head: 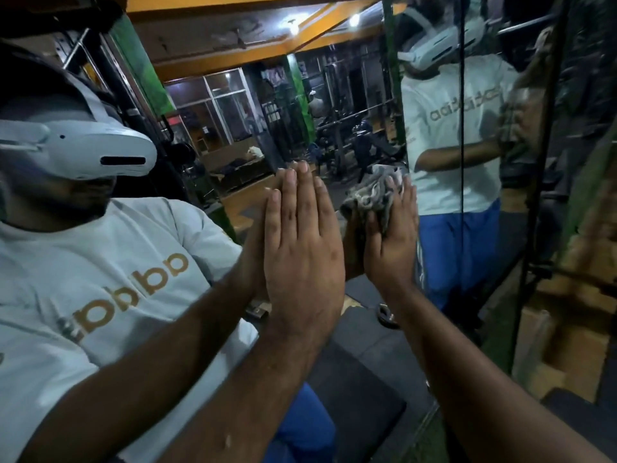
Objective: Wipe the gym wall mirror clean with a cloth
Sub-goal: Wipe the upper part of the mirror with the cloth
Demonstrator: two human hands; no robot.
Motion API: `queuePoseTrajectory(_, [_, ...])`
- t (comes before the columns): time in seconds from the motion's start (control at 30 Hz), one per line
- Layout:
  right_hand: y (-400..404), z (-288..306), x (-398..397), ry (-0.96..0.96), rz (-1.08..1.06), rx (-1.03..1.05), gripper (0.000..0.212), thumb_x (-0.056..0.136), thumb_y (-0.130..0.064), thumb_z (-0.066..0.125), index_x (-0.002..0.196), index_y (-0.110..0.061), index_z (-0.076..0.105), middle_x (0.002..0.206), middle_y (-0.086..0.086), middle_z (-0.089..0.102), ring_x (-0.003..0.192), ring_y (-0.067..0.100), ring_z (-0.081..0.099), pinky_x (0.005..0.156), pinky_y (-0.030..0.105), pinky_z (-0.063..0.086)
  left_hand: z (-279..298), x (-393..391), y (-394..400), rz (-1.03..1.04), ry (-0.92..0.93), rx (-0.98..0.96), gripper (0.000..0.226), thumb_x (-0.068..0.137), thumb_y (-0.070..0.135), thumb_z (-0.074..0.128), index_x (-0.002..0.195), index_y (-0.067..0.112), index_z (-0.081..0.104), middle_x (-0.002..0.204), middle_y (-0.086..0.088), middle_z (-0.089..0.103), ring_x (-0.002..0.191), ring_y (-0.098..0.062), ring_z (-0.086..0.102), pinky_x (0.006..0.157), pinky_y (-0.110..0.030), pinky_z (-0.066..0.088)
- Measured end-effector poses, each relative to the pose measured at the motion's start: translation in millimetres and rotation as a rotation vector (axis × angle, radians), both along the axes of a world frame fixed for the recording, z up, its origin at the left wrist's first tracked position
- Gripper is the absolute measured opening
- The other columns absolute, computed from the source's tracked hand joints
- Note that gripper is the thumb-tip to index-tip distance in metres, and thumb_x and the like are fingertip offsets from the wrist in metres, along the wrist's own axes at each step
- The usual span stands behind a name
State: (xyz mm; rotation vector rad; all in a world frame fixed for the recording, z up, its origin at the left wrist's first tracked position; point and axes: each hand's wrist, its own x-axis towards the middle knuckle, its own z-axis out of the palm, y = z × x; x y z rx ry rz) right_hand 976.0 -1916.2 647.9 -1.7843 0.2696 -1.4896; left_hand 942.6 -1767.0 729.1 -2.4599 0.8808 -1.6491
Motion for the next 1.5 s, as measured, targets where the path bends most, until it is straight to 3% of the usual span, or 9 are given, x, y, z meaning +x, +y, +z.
queuePoseTrajectory(0.1, [1.3, 34.1, 6.4, -0.016, -0.006, 0.075, 0.063, 0.108, -0.041, 0.036, 0.164, -0.014, 0.027, 0.175, 0.011, 0.012, 0.163, 0.026, 0.001, 0.13, 0.056, 0.008, 4.8, 5.7, -15.0, -0.03, 0.009, -0.005, 0.062, 0.104, 0.023, 0.033, 0.158, -0.002, 0.015, 0.167, -0.022, 0.008, 0.156, -0.034, 0.003, 0.126, -0.046, -0.005])
queuePoseTrajectory(0.3, [-38.4, 23.7, 24.3, -0.167, 0.042, -0.246, 0.062, 0.101, -0.014, 0.048, 0.16, -0.008, 0.032, 0.17, 0.021, 0.023, 0.16, 0.033, 0.018, 0.123, 0.066, 0.021, 1.9, 19.7, -53.5, -0.076, -0.015, 0.019, 0.06, 0.104, 0.019, 0.033, 0.158, -0.002, 0.017, 0.167, -0.021, 0.011, 0.156, -0.033, 0.006, 0.127, -0.046, 0.002])
queuePoseTrajectory(0.47, [-83.2, 52.9, 33.1, -0.195, 0.106, -0.017, 0.059, 0.105, -0.02, 0.047, 0.161, -0.01, 0.034, 0.171, 0.014, 0.024, 0.161, 0.027, 0.017, 0.125, 0.063, 0.02, 1.4, 30.9, -96.6, -0.076, -0.042, 0.011, 0.059, 0.104, 0.018, 0.043, 0.156, -0.002, 0.024, 0.165, -0.02, 0.018, 0.155, -0.033, 0.012, 0.127, -0.046, 0.006])
queuePoseTrajectory(0.63, [-129.1, 52.2, 37.8, -0.166, 0.141, -0.403, 0.063, 0.097, -0.017, 0.049, 0.158, -0.007, 0.036, 0.169, 0.021, 0.025, 0.16, 0.033, 0.019, 0.128, 0.058, 0.016, 5.7, 39.4, -134.7, -0.075, -0.053, -0.039, 0.06, 0.102, 0.017, 0.047, 0.155, -0.002, 0.027, 0.164, -0.019, 0.023, 0.154, -0.032, 0.016, 0.127, -0.046, 0.009])
queuePoseTrajectory(0.8, [-179.8, 69.6, 39.3, -0.128, 0.229, -0.101, 0.062, 0.105, -0.028, 0.049, 0.163, -0.012, 0.031, 0.171, 0.01, 0.026, 0.161, 0.026, 0.017, 0.126, 0.061, 0.023, 3.5, 45.7, -174.0, -0.07, -0.088, -0.041, 0.058, 0.103, 0.017, 0.046, 0.156, -0.001, 0.027, 0.165, -0.018, 0.023, 0.154, -0.031, 0.017, 0.127, -0.045, 0.01])
queuePoseTrajectory(0.97, [-199.4, 69.4, 45.9, -0.162, 0.309, -0.376, 0.068, 0.092, -0.012, 0.046, 0.157, 0.005, 0.034, 0.169, 0.024, 0.022, 0.161, 0.031, 0.014, 0.13, 0.05, 0.018, 6.3, 55.5, -206.5, -0.087, -0.097, -0.084, 0.058, 0.103, 0.016, 0.047, 0.155, 0.0, 0.029, 0.164, -0.017, 0.024, 0.154, -0.031, 0.017, 0.127, -0.045, 0.011])
queuePoseTrajectory(1.13, [-228.6, 58.4, 62.5, -0.157, 0.296, -0.025, 0.058, 0.107, -0.031, 0.045, 0.159, -0.005, 0.036, 0.164, 0.017, 0.039, 0.154, 0.034, 0.033, 0.122, 0.061, 0.031, -4.2, 63.4, -233.4, -0.094, -0.115, -0.038, 0.054, 0.105, 0.016, 0.043, 0.155, 0.0, 0.031, 0.164, -0.018, 0.026, 0.154, -0.031, 0.019, 0.127, -0.045, 0.01])
queuePoseTrajectory(1.23, [-229.1, 54.3, 62.7, -0.173, 0.333, -0.104, 0.057, 0.099, -0.01, 0.048, 0.155, 0.002, 0.041, 0.158, 0.021, 0.045, 0.151, 0.036, 0.039, 0.121, 0.06, 0.034, -8.3, 68.5, -244.0, -0.095, -0.119, -0.044, 0.053, 0.104, 0.016, 0.045, 0.153, 0.0, 0.034, 0.162, -0.017, 0.029, 0.153, -0.031, 0.022, 0.127, -0.046, 0.013])
queuePoseTrajectory(1.5, [-229.5, 23.3, 56.6, -0.145, 0.215, -0.061, 0.064, 0.096, -0.001, 0.052, 0.158, 0.003, 0.035, 0.169, 0.02, 0.028, 0.16, 0.032, 0.02, 0.128, 0.058, 0.021, -24.1, 73.9, -249.1, -0.192, -0.091, -0.013, 0.046, 0.101, 0.009, 0.056, 0.146, 0.001, 0.049, 0.155, -0.017, 0.043, 0.149, -0.031, 0.034, 0.127, -0.044, 0.014])
